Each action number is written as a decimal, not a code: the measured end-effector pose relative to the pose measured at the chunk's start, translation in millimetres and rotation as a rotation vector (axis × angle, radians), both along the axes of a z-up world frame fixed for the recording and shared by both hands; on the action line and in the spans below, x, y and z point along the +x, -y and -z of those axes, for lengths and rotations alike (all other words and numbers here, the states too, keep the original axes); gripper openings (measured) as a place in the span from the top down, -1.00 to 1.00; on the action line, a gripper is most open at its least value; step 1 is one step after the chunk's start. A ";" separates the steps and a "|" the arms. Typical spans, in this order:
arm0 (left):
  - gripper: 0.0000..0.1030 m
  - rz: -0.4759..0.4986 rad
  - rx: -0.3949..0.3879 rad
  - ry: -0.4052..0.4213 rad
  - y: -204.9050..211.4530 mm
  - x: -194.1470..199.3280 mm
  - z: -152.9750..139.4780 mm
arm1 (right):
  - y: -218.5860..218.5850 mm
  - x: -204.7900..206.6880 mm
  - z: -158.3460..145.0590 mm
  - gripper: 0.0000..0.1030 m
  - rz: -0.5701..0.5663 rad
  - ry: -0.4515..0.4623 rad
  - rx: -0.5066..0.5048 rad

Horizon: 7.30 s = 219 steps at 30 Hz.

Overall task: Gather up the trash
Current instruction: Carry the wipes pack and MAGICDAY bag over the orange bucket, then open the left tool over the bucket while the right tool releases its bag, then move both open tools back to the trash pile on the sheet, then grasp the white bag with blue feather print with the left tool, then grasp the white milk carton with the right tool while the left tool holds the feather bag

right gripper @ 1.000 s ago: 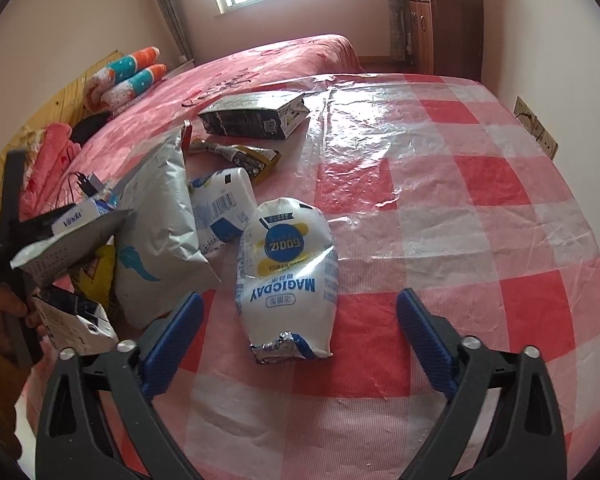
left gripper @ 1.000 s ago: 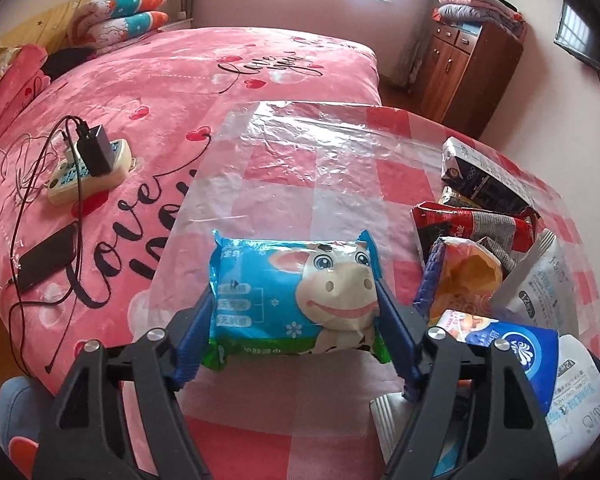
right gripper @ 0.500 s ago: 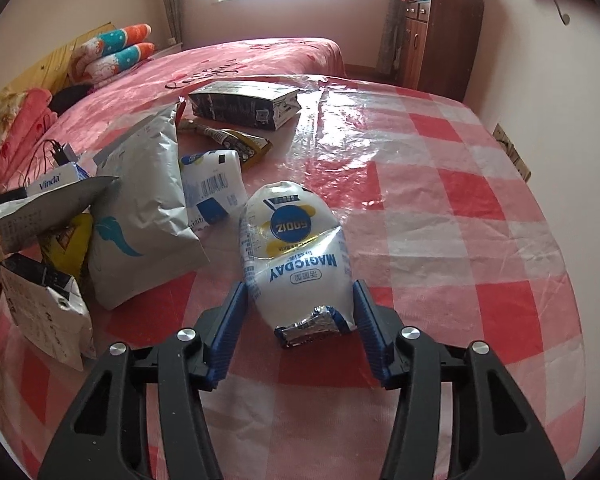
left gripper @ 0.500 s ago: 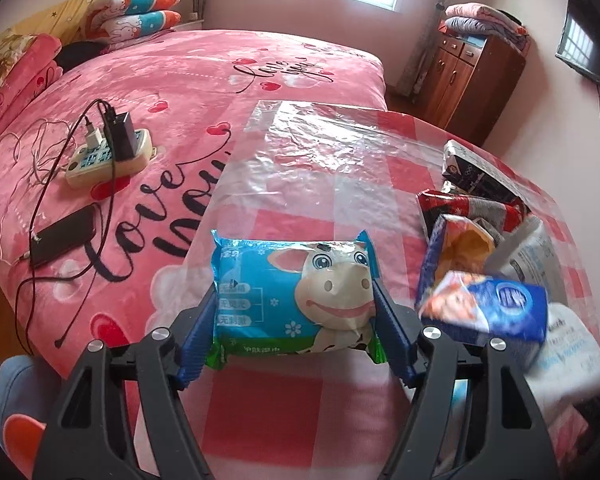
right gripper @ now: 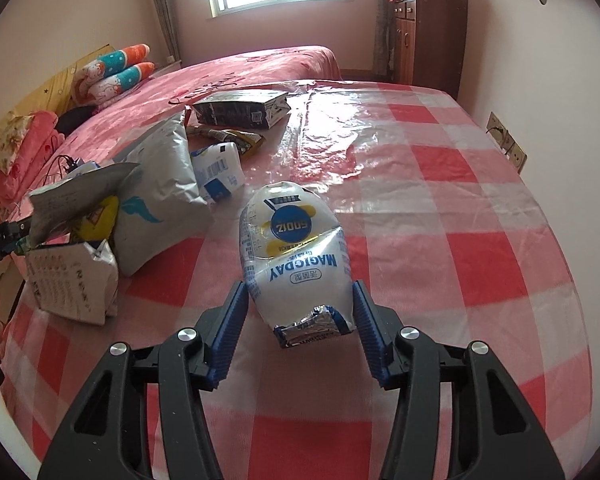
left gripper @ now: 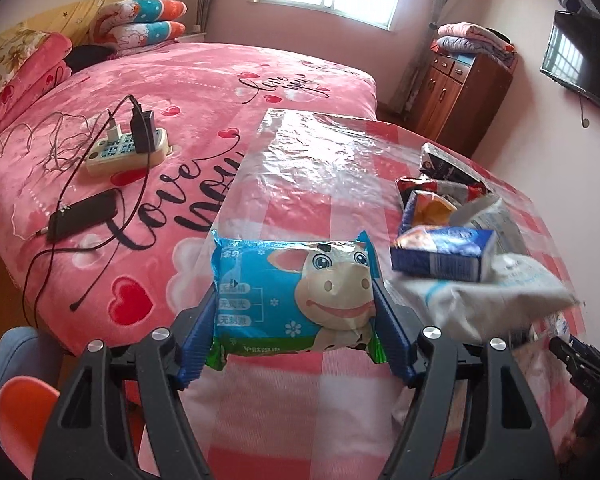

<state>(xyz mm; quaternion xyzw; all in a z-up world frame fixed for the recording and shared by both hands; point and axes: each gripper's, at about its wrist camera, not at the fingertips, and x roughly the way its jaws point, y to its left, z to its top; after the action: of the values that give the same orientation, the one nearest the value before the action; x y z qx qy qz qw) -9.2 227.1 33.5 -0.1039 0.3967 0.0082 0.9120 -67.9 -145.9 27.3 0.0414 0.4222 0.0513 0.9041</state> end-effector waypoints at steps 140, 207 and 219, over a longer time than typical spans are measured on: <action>-0.66 0.402 -0.087 -0.017 148.4 -57.3 11.2 | 47.6 -33.2 -16.2 -0.90 -0.055 0.188 0.650; 0.47 0.269 -0.462 -0.199 72.3 -83.6 4.0 | -43.7 48.5 4.9 -0.76 -0.068 -0.074 0.192; -0.25 0.233 -0.331 -0.273 54.9 -95.2 18.6 | -44.5 46.6 3.9 -0.83 -0.140 -0.086 0.061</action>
<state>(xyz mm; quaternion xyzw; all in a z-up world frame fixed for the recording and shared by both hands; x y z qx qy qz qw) -104.4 172.2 14.9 -0.2034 0.5215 -0.1484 0.8152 -21.2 -101.4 23.5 0.0414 0.4610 0.1253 0.8776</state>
